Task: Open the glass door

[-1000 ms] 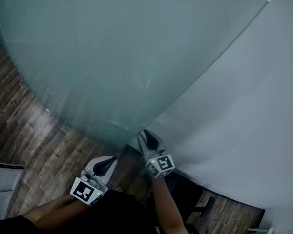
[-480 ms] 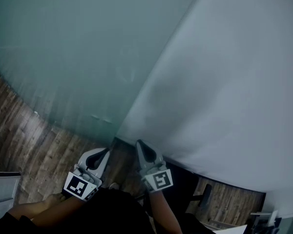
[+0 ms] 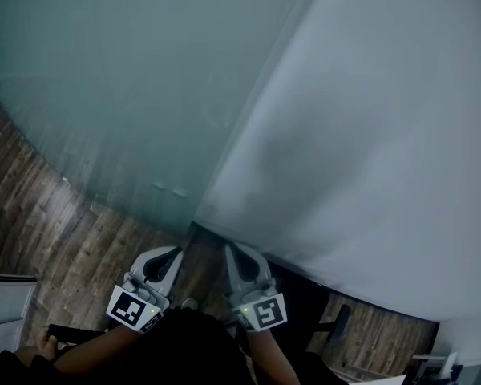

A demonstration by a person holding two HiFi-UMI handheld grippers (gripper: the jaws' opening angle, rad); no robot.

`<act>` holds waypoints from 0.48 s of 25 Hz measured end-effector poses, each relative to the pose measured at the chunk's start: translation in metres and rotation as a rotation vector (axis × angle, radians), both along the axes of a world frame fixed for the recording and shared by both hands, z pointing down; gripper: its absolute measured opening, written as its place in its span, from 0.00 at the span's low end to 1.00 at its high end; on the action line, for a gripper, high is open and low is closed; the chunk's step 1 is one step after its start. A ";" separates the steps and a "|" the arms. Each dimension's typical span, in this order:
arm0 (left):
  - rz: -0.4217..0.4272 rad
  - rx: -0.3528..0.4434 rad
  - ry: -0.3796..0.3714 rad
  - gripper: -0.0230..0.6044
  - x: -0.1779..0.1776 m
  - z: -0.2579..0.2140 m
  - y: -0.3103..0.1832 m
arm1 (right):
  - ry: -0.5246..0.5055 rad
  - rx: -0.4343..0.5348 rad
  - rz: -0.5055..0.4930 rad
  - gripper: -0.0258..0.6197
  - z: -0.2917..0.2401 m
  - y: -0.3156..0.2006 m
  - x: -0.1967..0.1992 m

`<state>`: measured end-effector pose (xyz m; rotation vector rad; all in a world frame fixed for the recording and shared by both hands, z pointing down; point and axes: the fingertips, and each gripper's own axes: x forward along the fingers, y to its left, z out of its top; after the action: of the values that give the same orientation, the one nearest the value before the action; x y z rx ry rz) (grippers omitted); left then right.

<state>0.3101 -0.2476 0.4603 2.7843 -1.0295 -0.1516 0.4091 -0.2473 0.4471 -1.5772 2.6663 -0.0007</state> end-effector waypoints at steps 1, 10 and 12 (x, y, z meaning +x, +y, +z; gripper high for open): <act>-0.005 -0.004 -0.002 0.04 -0.001 0.002 0.002 | 0.004 -0.001 -0.004 0.04 0.000 0.000 -0.001; -0.054 0.008 0.000 0.04 -0.008 -0.003 0.006 | -0.013 0.013 -0.041 0.04 -0.008 -0.004 -0.010; -0.066 0.005 0.001 0.04 -0.010 -0.003 0.007 | -0.011 0.018 -0.046 0.04 -0.010 -0.005 -0.010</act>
<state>0.3003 -0.2406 0.4569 2.7560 -1.1228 -0.1651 0.3989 -0.2522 0.4373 -1.5056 2.6863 0.0127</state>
